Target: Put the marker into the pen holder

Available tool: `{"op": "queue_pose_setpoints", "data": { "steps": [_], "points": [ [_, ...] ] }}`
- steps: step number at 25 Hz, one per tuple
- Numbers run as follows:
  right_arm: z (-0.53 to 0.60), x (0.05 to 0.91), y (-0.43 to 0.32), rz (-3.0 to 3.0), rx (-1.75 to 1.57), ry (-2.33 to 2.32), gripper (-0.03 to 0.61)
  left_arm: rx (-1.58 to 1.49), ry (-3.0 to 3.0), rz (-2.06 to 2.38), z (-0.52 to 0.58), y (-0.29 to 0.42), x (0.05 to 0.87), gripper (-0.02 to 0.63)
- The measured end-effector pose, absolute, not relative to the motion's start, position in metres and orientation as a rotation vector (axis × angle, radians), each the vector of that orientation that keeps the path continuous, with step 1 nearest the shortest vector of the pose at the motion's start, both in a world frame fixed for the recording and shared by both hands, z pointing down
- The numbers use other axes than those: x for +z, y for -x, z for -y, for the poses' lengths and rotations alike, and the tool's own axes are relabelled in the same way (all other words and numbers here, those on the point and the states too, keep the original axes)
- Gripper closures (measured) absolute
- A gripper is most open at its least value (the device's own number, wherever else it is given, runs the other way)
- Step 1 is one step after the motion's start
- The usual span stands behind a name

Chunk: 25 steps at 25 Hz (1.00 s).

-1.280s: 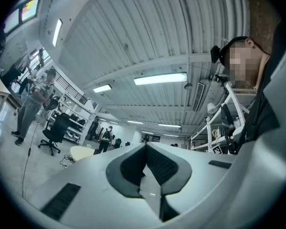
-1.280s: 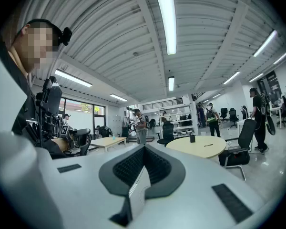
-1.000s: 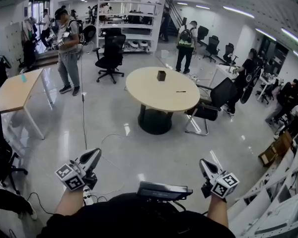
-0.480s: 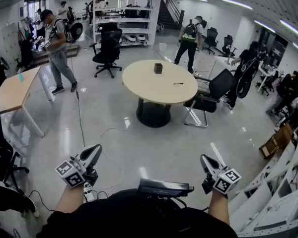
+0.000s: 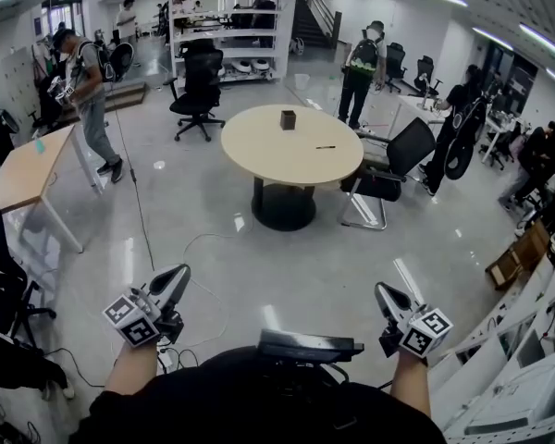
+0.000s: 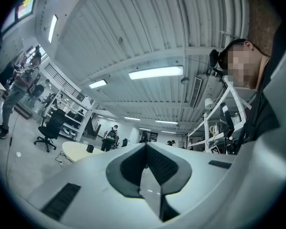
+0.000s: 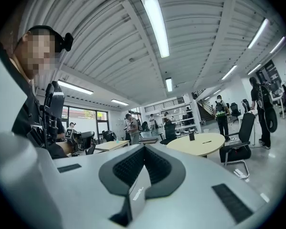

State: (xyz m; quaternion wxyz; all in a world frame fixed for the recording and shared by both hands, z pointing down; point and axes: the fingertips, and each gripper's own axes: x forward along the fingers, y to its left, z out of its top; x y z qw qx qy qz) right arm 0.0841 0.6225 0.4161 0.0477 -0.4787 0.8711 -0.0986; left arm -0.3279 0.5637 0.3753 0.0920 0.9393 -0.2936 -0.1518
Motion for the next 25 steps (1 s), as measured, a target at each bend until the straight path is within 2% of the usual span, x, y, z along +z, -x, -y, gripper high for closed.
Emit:
{"op": "queue_pose_setpoints", "data": {
  "steps": [14,25],
  "points": [
    [-0.610,0.448,-0.132,-2.692,-0.363,1.370,0.577,-0.364,-2.772,0.899,-0.569,0.266,0.386,0.620],
    [-0.546,0.450,-0.111,-2.709,-0.366,1.461,0.576,-0.409,-2.744,0.787,-0.479,0.282,0.405,0.620]
  ]
}}
